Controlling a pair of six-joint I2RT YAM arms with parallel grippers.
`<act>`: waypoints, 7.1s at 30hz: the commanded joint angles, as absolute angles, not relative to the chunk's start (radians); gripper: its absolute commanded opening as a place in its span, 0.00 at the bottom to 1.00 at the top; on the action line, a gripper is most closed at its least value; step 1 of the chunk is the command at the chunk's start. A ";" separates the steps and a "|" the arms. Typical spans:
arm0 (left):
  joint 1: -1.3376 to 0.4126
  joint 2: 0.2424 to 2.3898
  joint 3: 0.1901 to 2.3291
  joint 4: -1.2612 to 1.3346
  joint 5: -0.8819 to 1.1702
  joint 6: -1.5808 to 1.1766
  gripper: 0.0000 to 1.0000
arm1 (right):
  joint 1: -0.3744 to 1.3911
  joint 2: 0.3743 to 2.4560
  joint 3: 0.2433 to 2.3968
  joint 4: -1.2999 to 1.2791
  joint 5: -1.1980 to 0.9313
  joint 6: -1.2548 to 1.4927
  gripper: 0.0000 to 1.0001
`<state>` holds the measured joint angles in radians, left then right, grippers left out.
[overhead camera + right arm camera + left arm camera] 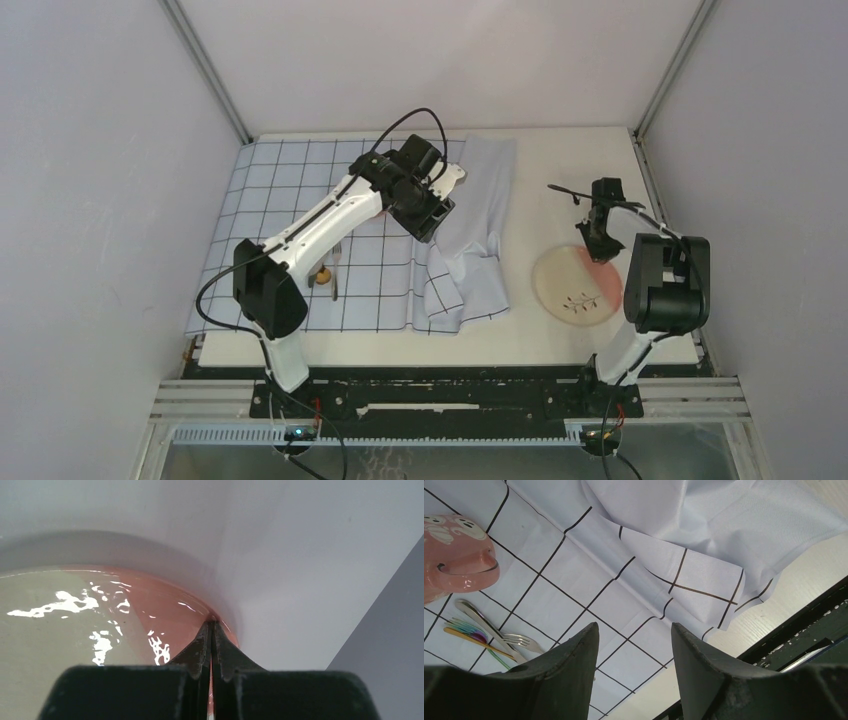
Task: Set the dinner table for one person
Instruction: Move the plate to the center of the board, then pick up the plate at the center of the board.
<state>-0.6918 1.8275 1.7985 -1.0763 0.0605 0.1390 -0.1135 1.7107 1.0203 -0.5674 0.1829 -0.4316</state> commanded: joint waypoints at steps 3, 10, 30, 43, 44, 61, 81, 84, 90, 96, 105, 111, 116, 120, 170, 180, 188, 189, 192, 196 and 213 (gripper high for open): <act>-0.690 1.825 1.819 -1.073 0.094 0.144 0.60 | -0.143 1.774 1.099 -0.526 0.171 -0.401 0.00; -0.690 1.824 1.816 -1.072 0.100 0.141 0.60 | -0.173 1.843 1.192 -0.546 0.170 -0.397 0.00; -0.718 1.917 1.944 -1.066 0.129 0.135 0.60 | -0.193 1.481 1.307 -0.620 0.000 -0.317 0.32; -0.730 2.096 2.098 -0.826 0.550 -0.180 0.61 | -0.470 1.286 1.062 -0.689 -0.125 -0.388 0.53; -0.730 2.106 2.082 -0.793 0.568 -0.215 0.61 | -0.492 1.281 1.043 -0.691 -0.149 -0.398 0.54; -0.741 2.249 1.810 -0.341 0.797 -0.560 0.68 | -0.630 1.323 0.931 -0.784 -0.395 -0.463 0.59; -0.748 2.158 1.740 -0.338 0.765 -0.503 0.68 | -0.706 1.440 0.819 -0.681 -0.292 -0.586 0.60; -0.752 2.149 1.764 -0.389 0.747 -0.457 0.68 | -0.727 1.500 0.844 -0.691 -0.379 -0.591 0.60; -0.753 2.159 1.793 -0.467 0.725 -0.405 0.68 | -0.730 1.592 0.898 -0.708 -0.507 -0.612 0.60; -0.753 2.159 1.793 -0.467 0.704 -0.413 0.68 | -0.710 1.664 0.945 -0.712 -0.570 -0.631 0.60; -0.753 2.160 1.814 -0.480 0.684 -0.411 0.69 | -0.702 1.600 0.969 -0.801 -0.617 -0.712 0.61; -0.753 2.168 1.821 -0.489 0.667 -0.391 0.69 | -0.661 1.642 1.010 -0.830 -0.647 -0.703 0.62; -0.752 2.174 1.834 -0.497 0.665 -0.353 0.69 | -0.618 1.638 1.013 -0.776 -0.624 -0.671 0.63; -0.749 2.211 1.854 -0.494 0.676 -0.348 0.69 | -0.565 1.672 1.034 -0.764 -0.591 -0.638 0.63; -0.805 2.488 2.087 -0.327 0.665 -0.546 0.69 | -0.518 1.709 1.068 -0.715 -0.624 -0.548 0.63; -0.810 2.543 2.144 -0.294 0.687 -0.606 0.69 | -0.497 1.730 1.068 -0.700 -0.649 -0.520 0.63; -0.827 2.559 2.120 -0.294 0.681 -0.593 0.69 | -0.494 1.756 1.068 -0.714 -0.690 -0.518 0.62; -0.827 2.562 2.123 -0.290 0.680 -0.601 0.69 | -0.494 1.756 1.068 -0.714 -0.696 -0.517 0.62; -0.832 2.571 2.143 -0.285 0.685 -0.610 0.69 | -0.491 1.759 1.067 -0.711 -0.706 -0.516 0.62; -0.838 2.564 2.146 -0.284 0.690 -0.615 0.69 | -0.494 1.758 1.068 -0.718 -0.721 -0.526 0.62; -0.842 2.518 2.124 -0.336 0.694 -0.568 0.69 | -0.609 1.679 1.132 -0.809 -0.624 -0.576 0.63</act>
